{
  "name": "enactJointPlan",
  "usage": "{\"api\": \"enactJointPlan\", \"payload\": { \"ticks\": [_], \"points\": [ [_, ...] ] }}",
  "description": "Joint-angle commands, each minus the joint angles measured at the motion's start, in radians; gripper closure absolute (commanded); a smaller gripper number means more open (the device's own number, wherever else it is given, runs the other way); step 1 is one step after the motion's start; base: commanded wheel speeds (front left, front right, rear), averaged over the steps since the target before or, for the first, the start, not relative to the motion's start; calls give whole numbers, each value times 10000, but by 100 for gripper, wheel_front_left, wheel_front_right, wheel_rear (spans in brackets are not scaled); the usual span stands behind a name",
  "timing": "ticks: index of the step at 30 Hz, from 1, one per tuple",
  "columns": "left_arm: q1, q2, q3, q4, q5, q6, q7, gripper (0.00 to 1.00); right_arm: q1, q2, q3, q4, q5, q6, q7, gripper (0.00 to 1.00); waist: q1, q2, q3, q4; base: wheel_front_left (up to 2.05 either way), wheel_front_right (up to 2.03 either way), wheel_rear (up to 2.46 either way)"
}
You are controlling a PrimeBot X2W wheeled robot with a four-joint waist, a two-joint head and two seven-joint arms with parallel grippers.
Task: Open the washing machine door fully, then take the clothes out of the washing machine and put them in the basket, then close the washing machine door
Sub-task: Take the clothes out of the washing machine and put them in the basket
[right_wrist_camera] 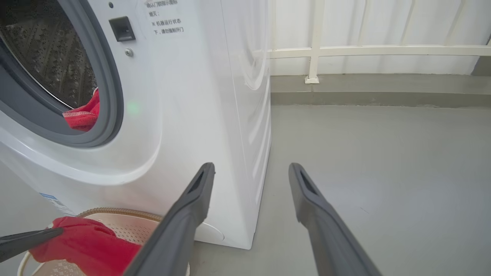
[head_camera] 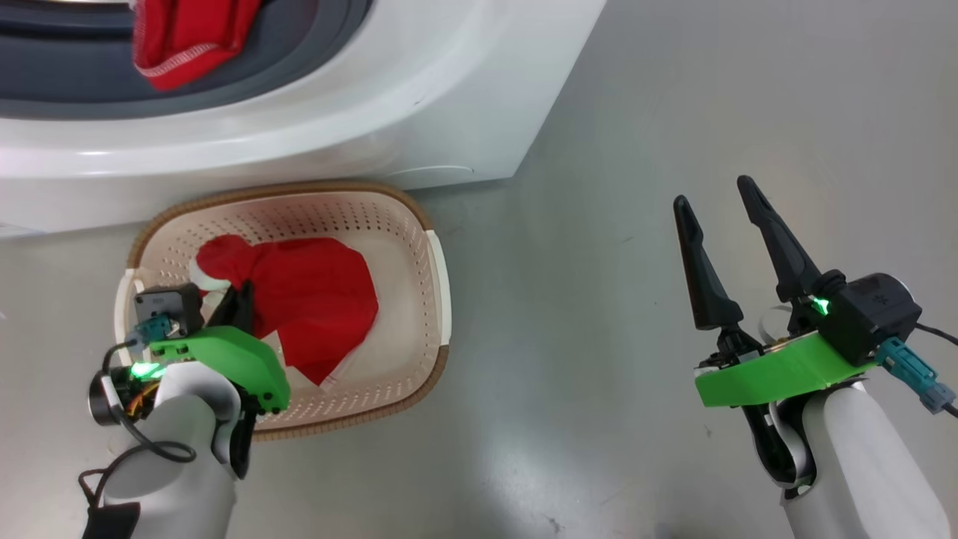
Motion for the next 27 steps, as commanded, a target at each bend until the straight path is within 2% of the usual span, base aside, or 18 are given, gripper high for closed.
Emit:
{"api": "enactJointPlan", "payload": {
  "ticks": [1,10,21,22,23,24,25,27],
  "points": [
    [-157,262,269,103,-36,-111,-121,100,-81,11,278,-256,-12,63,-65,0,0,-1,203,-71,0,0,0],
    [-513,191,142,1276,11,-220,-121,100,-174,11,344,-334,52,63,-65,0,0,-1,581,-250,0,0,0],
    [-670,125,128,1711,-186,-148,72,100,-279,11,319,-399,73,63,-65,0,0,-1,1013,-301,0,0,0],
    [-687,118,145,1724,-222,-147,70,78,-290,11,314,-394,73,63,-65,0,0,-1,1027,-294,0,0,0],
    [-697,102,145,1734,-243,-156,68,48,-299,11,306,-386,73,63,-65,0,0,-1,1029,-282,0,0,0],
    [-717,81,161,1741,-278,-164,57,3,-306,11,297,-373,70,63,-65,0,0,-1,1020,-266,0,0,0],
    [-742,70,161,1747,-293,-160,47,0,-311,11,289,-356,68,63,-65,0,0,-1,1004,-247,0,0,0],
    [-772,67,154,1752,-298,-156,35,0,-318,11,283,-335,63,63,-65,0,0,-1,979,-227,0,0,0]
  ]
}}
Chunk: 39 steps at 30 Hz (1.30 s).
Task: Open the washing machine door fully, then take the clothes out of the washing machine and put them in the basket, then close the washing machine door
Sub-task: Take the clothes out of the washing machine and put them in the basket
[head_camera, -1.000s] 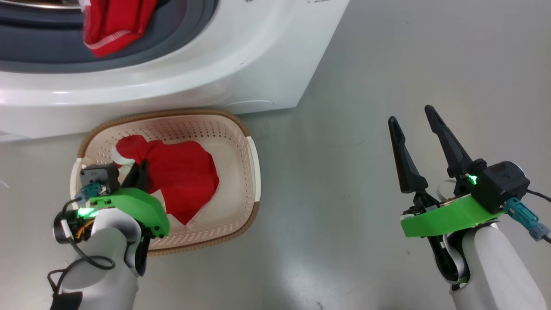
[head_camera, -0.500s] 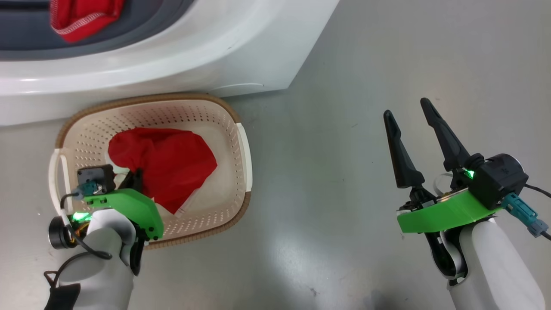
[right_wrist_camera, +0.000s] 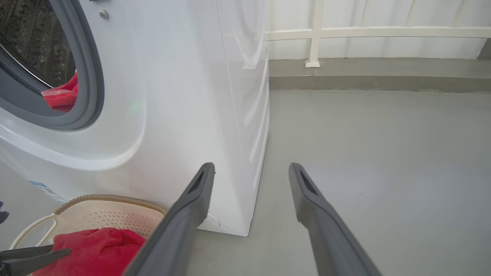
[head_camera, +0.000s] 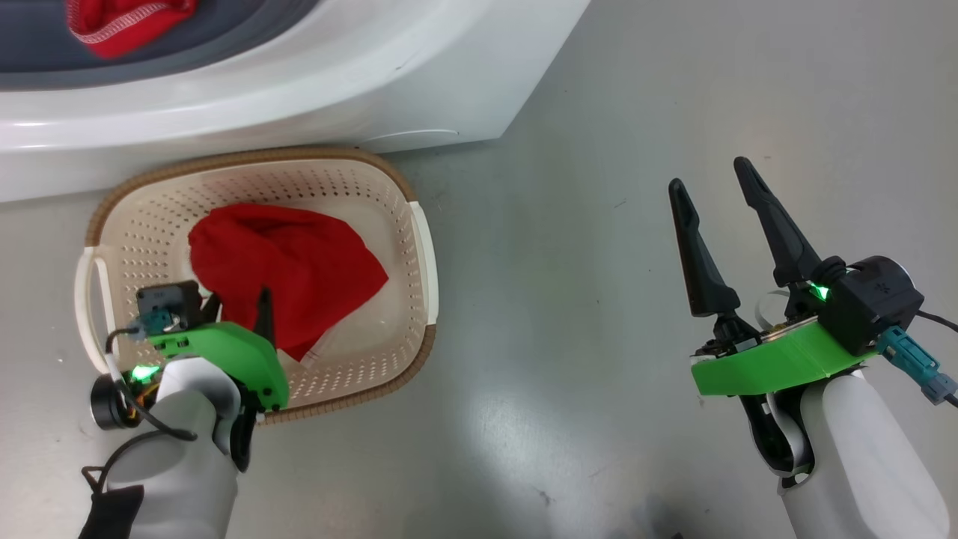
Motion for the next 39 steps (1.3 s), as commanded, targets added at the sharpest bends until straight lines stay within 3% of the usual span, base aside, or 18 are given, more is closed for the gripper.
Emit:
{"api": "enactJointPlan", "payload": {
  "ticks": [1,9,20,39],
  "points": [
    [-25,287,212,-51,-116,32,-85,0,22,13,150,-186,61,63,-65,0,0,-1,-49,41,0,0,0],
    [39,350,370,-631,-159,100,-218,0,83,13,225,22,76,63,-65,0,0,-1,-796,331,0,0,0],
    [1556,188,1107,-3498,151,-35,-224,0,386,13,239,335,-33,63,-65,0,0,-1,-2057,687,0,0,0],
    [4797,-176,2547,-8469,1588,305,-225,0,1007,13,194,810,-32,63,-65,0,0,-1,-4070,710,0,0,0]
  ]
}}
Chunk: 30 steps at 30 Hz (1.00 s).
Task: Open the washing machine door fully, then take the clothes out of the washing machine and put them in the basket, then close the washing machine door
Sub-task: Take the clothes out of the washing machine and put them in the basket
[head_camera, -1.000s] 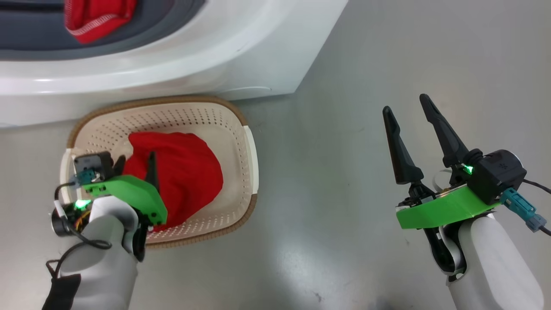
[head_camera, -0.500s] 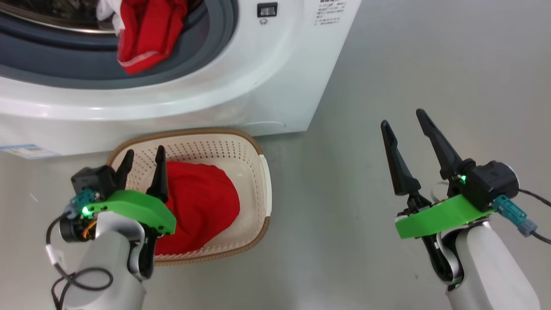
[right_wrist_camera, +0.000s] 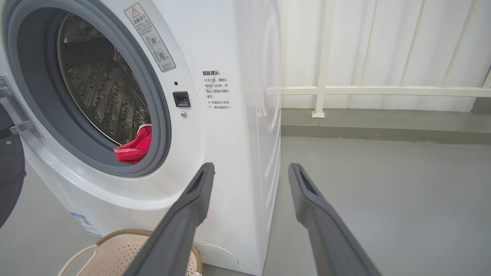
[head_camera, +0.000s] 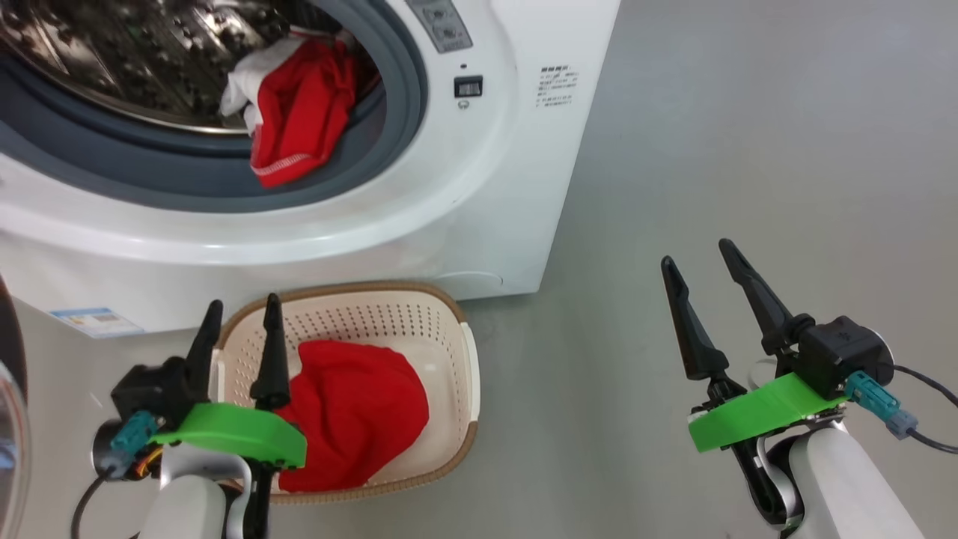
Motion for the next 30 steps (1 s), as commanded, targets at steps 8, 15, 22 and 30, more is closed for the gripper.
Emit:
{"api": "enactJointPlan", "payload": {
  "ticks": [8,15,22,30],
  "points": [
    [1067,70,706,-1643,-44,397,-120,0,352,19,127,-39,-26,63,-65,0,0,0,-1134,-52,0,0,0],
    [2045,90,526,-2546,271,639,-120,0,707,19,-22,-6,-123,63,-65,0,0,0,-1707,-76,0,0,0],
    [2964,271,328,-3522,596,830,69,0,1177,19,-197,-117,-389,63,-65,0,0,0,-2247,-37,0,0,0],
    [4032,319,294,-4545,622,1082,509,0,1696,19,-250,-216,-402,63,-65,0,0,0,-2805,-63,0,0,0]
  ]
}}
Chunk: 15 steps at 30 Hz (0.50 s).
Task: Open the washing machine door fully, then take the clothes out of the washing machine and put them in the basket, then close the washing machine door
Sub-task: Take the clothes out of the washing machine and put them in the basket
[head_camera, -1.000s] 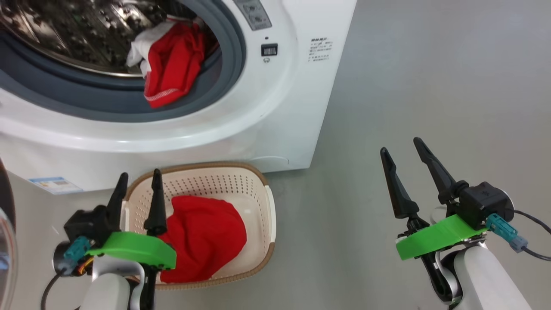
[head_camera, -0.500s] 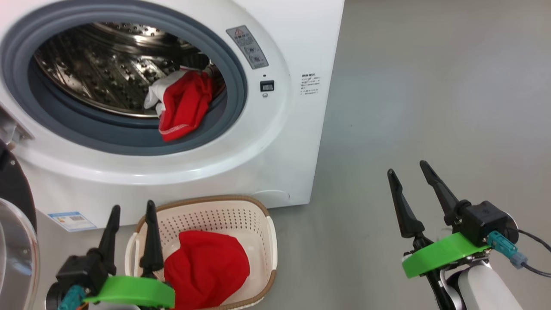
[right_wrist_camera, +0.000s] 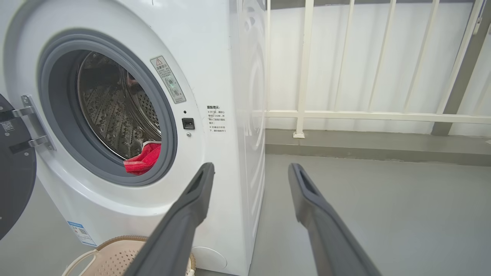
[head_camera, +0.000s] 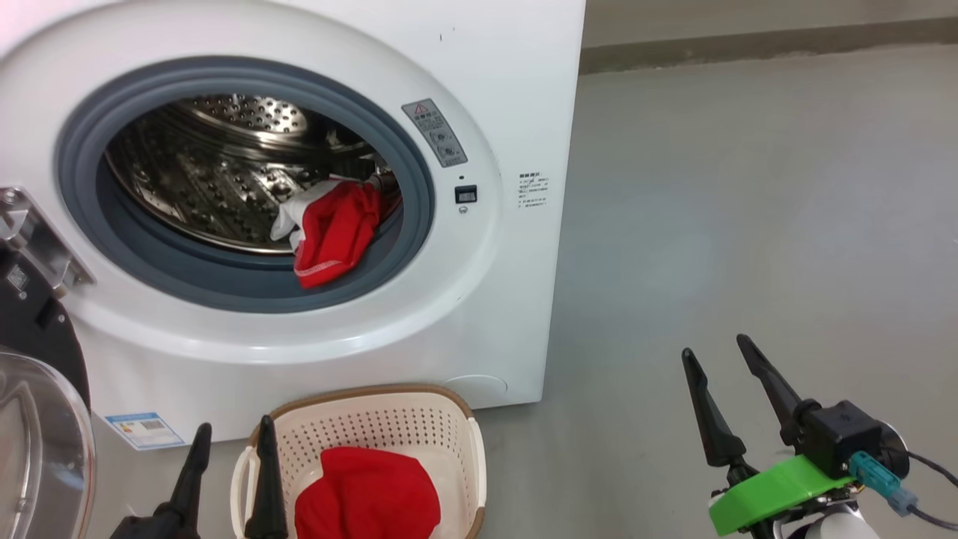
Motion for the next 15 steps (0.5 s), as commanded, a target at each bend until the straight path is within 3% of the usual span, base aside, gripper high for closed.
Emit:
{"api": "enactJointPlan", "payload": {
  "ticks": [1,15],
  "points": [
    [-39,126,288,-467,56,103,76,0,-19,1,200,-321,-55,63,-65,0,0,0,-177,-2,0,0,0],
    [582,128,274,-986,-194,254,350,0,321,1,220,-516,-36,63,-65,0,0,0,-415,-95,0,0,0]
  ]
}}
